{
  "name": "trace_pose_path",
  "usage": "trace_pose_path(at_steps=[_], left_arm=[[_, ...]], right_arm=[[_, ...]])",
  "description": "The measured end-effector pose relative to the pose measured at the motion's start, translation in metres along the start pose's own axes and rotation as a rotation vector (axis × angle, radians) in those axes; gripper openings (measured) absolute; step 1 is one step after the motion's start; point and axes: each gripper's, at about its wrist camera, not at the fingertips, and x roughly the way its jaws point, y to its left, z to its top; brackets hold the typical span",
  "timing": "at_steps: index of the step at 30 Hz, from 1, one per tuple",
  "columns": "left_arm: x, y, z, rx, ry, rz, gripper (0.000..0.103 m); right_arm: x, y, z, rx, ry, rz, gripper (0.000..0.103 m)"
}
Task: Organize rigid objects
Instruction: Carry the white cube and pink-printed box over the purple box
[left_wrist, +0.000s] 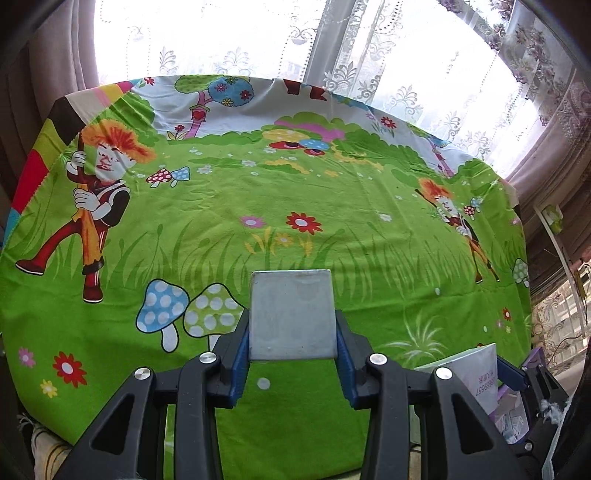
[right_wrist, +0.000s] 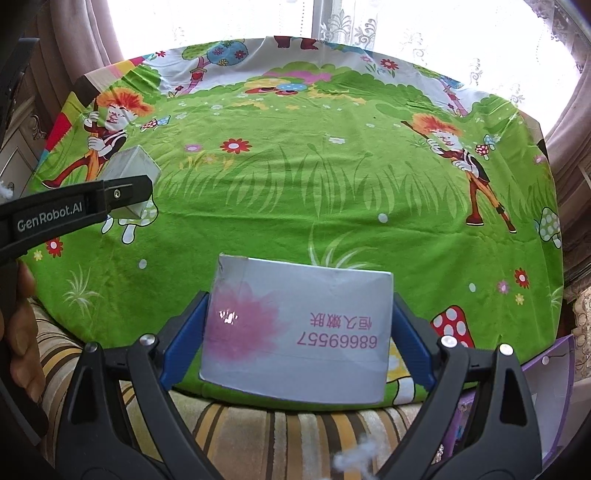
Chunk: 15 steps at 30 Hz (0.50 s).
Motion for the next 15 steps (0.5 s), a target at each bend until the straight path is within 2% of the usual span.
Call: trace_pose_path(at_steps=[7, 15], left_arm=[[-0.025, -0.029, -0.025, 0.024, -0.003, -0.064, 0.041], [-0.051, -0.075, -0.058, 0.087, 0.006, -0.156, 0.041]], right_arm=[[-0.034, -0.018, -0.014, 0.036, -0.044, -0.002, 0.093], [-0.082, -0.057, -0.053, 0.091, -0.078, -0.039, 0.093]])
